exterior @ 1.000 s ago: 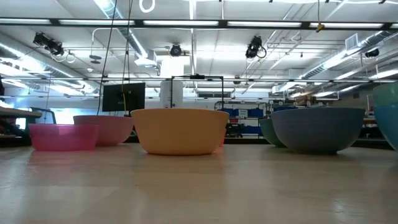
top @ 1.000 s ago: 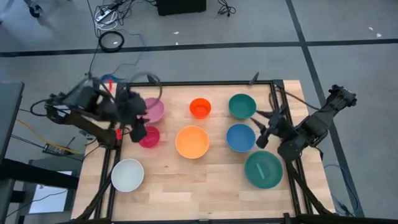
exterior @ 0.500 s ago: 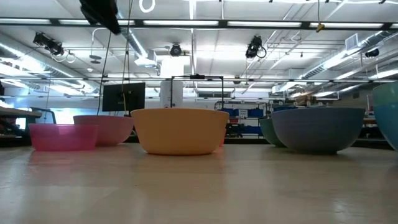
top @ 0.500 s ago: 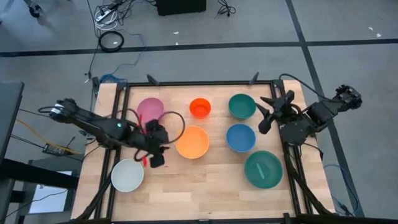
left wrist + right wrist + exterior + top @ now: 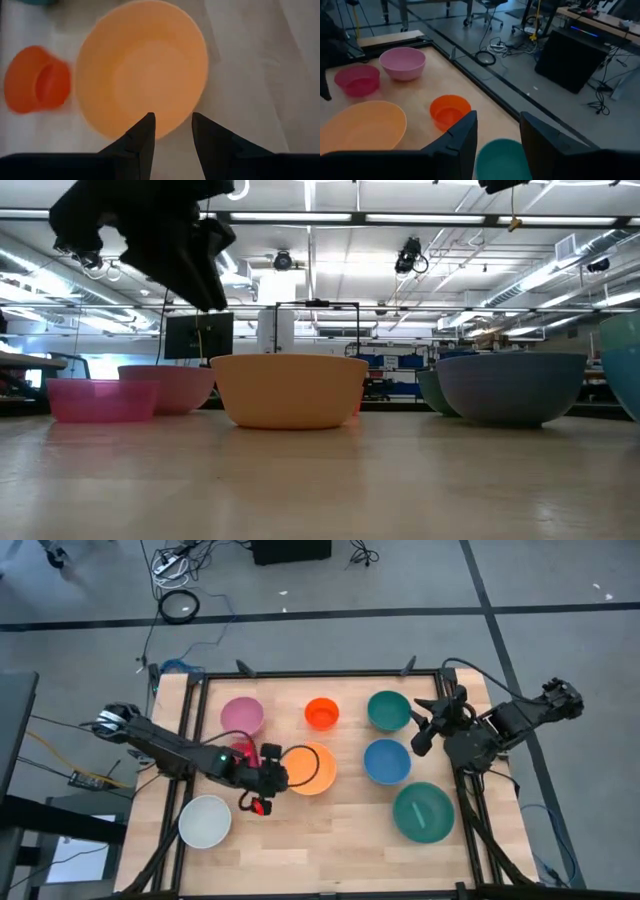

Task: Nest bowls inside each other
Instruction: Stack the yellow bowl into the green bowl

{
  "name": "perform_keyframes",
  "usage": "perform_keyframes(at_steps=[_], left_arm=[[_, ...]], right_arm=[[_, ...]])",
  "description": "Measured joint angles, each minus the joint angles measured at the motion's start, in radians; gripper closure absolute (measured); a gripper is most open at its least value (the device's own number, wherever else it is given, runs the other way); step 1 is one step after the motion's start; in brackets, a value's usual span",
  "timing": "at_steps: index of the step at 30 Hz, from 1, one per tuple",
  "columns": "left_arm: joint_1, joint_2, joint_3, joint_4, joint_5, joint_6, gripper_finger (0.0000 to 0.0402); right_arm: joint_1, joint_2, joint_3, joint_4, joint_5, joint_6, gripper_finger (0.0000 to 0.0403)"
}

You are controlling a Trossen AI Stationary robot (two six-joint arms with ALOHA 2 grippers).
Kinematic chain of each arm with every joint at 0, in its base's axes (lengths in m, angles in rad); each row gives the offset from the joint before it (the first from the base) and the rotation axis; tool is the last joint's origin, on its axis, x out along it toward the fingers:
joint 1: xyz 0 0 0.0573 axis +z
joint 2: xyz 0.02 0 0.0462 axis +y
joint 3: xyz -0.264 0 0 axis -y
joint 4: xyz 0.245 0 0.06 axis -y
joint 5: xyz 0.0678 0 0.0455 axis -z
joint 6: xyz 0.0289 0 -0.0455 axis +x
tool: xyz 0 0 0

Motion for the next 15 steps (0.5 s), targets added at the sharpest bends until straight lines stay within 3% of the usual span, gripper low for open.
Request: perform_keyframes(at_steps=[5, 15], left_arm=[[0.020, 0.083, -0.001, 0.059, 0.083, 0.067, 0.0264], [0.040, 0.205, -0.001, 0.094, 0.098, 0.120, 0.0264]], right_arm=[[0.000, 0.000, 0.000, 0.001, -0.008, 0.000, 0.0268], [0.000, 0.000, 0.000, 0.001, -0.020, 0.000, 0.0268]])
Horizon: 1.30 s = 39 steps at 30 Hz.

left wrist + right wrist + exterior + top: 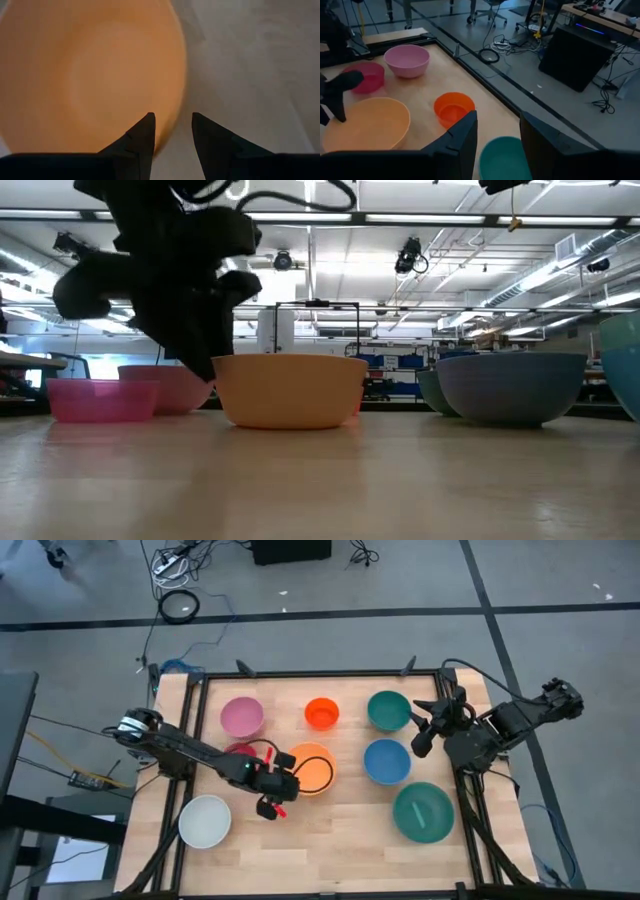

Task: Nest bowls inside each other
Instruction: Stack the yellow bowl into the green bowl

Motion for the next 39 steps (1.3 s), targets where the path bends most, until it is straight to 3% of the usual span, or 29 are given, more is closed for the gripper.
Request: perform_keyframes(at_steps=[8, 17, 26, 34, 39], left_arm=[[0.030, 0.067, 0.000, 0.075, 0.000, 0.023, 0.0275], [0.056, 0.090, 0.000, 0.094, 0.077, 0.030, 0.0389], [0.056, 0.091, 0.117, 0.115, 0.082, 0.109, 0.0395], [0.078, 0.091, 0.309, 0.182, 0.068, 0.334, 0.0395], [0.122, 0.091, 0.360, 0.236, 0.098, 0.444, 0.0395]], right_arm=[[0.000, 0.000, 0.000, 0.000, 0.000, -0.008, 0.0268], [0.000, 0.000, 0.000, -0.001, 0.000, -0.009, 0.0268], [-0.008, 0.000, 0.000, -0.001, 0.001, -0.010, 0.0268], [-0.047, 0.000, 0.000, -0.005, 0.001, -0.036, 0.0268], [-0.056, 0.000, 0.000, -0.023, 0.000, -0.036, 0.0268]])
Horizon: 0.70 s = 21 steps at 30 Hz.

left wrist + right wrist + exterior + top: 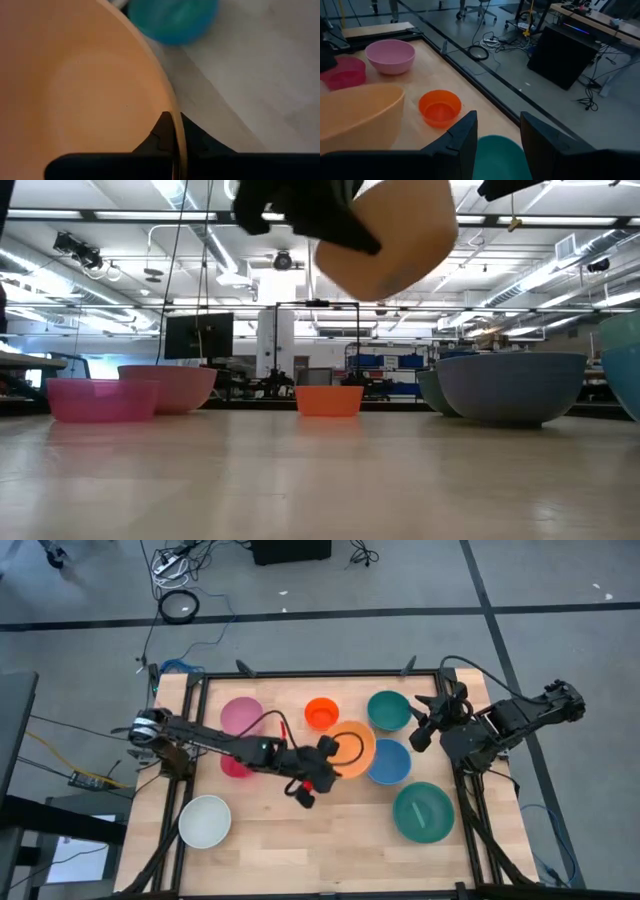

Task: Nest bowls inside each other
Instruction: Stack the yellow bowl into the green bowl

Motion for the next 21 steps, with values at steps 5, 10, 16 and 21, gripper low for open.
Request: perform_keyframes(at_steps=[5, 10, 16, 21], left_arm=[[0.057, 0.003, 0.041, 0.120, 0.151, 0.000, 0.0396], [0.075, 0.064, 0.128, 0.138, 0.282, -0.046, 0.0396], [0.078, 0.238, 0.278, 0.128, 0.435, -0.085, 0.0396], [0.078, 0.380, 0.440, 0.133, 0.518, -0.110, 0.0396]], right_arm=[[-0.001, -0.006, 0.000, -0.002, 0.005, 0.000, 0.0268], [-0.005, -0.037, 0.000, -0.001, 0.086, -0.027, 0.0268], [-0.050, -0.094, 0.000, 0.000, 0.185, -0.051, 0.0268], [-0.093, -0.135, 0.000, 0.004, 0.244, -0.058, 0.0268]])
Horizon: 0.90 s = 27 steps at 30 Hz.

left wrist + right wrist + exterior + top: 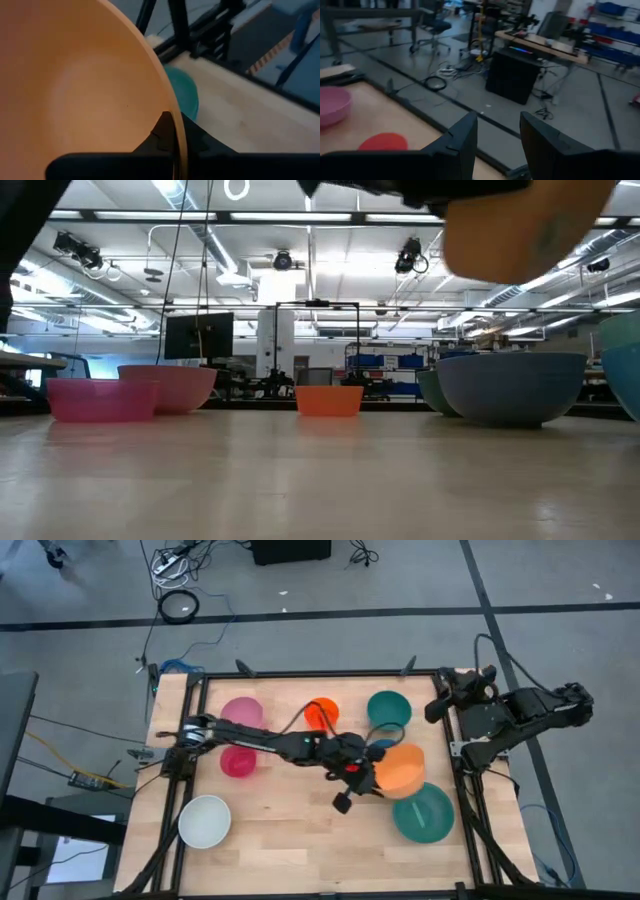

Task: Nest bowls inside each other
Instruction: Stack the yellow bowl into the green bowl

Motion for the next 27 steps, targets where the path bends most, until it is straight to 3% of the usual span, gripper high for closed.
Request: perform_keyframes(at_steps=[8, 17, 21, 27], left_arm=[[0.000, 0.170, 0.178, -0.004, 0.101, -0.062, 0.0396], [0.001, 0.232, 0.236, 0.057, 0.252, -0.112, 0.0396], [0.000, 0.232, 0.236, 0.058, 0.250, -0.124, 0.0395], [0.001, 0.232, 0.236, 0.062, 0.191, -0.156, 0.0361]], right_arm=[[-0.032, -0.029, 0.000, 0.002, -0.015, -0.045, 0.0268], [-0.032, -0.029, 0.000, 0.001, -0.035, -0.046, 0.0268], [-0.031, -0.029, 0.000, 0.000, -0.051, -0.047, 0.0268], [-0.031, -0.028, 0.000, -0.003, -0.074, -0.048, 0.0268]])
